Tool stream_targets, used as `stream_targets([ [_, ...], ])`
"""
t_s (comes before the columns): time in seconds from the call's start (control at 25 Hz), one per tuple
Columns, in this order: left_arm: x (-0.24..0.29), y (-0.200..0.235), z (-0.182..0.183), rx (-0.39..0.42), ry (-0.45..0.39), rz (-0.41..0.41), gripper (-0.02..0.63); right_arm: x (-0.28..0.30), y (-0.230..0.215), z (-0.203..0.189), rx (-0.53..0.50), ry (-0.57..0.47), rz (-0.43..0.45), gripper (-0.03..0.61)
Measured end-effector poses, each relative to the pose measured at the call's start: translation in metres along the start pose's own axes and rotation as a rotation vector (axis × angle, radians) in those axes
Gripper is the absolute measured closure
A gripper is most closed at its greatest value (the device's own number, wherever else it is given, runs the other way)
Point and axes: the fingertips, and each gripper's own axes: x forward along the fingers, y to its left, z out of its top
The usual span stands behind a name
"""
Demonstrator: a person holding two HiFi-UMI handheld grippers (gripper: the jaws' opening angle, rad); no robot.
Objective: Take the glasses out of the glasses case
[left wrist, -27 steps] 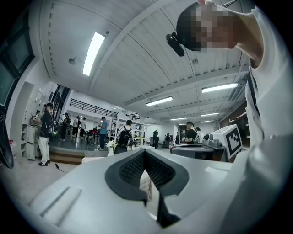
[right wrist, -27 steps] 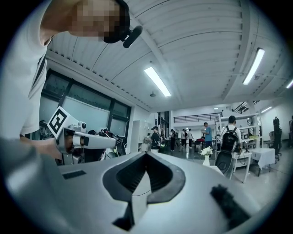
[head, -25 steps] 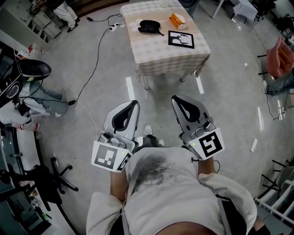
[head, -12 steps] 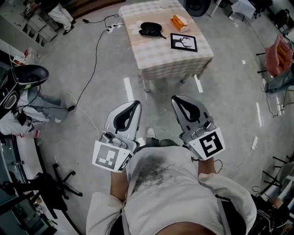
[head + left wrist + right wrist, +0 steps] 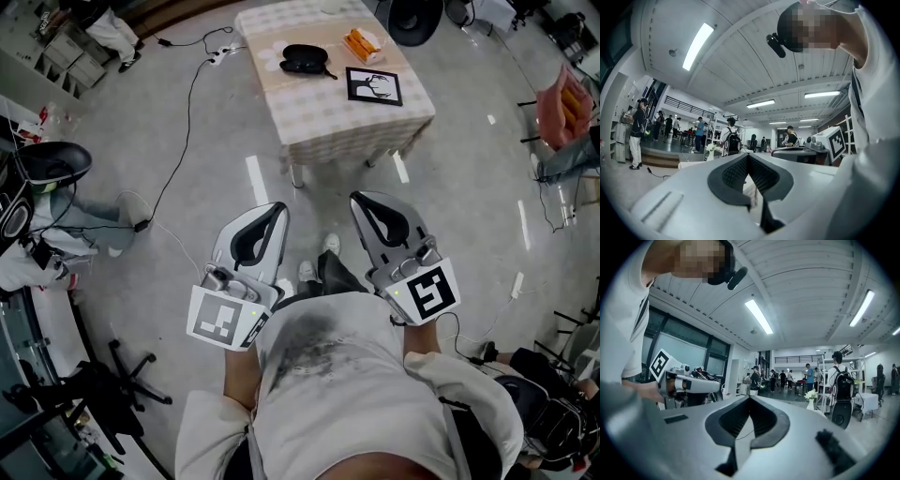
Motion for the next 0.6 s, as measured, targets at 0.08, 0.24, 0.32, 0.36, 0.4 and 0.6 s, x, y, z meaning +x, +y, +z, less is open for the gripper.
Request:
stream_targets([
  [0.08, 0.003, 0.006, 0.0, -0.002, 0.002, 0.003, 0.609, 0.006, -0.004, -0.003, 0.011, 0.02, -0.006, 0.561],
  [0.24, 0.012, 0.017, 0.0, -0.007, 0.009, 0.009, 0.609, 0.02, -0.011, 0.0, 0.005, -0.002, 0.009, 0.561],
  [0.32, 0.016, 0.022, 0.0, -0.008, 0.013, 0.013, 0.609, 0.025, -0.016, -0.001, 0.006, 0.0, 0.012, 0.561],
  [0.36, 0.019, 0.025, -0.001, -0.009, 0.014, 0.015, 0.609, 0.028, -0.018, -0.002, 0.008, 0.002, 0.015, 0.561],
  [0.4, 0.021, 0.028, -0.002, -0.01, 0.016, 0.019, 0.609, 0.031, -0.021, -0.003, 0.011, 0.004, 0.017, 0.561],
  [0.6, 0.035, 0.037, -0.008, -0.015, 0.026, 0.034, 0.609, 0.042, -0.033, -0.009, 0.017, 0.007, 0.035, 0.561],
])
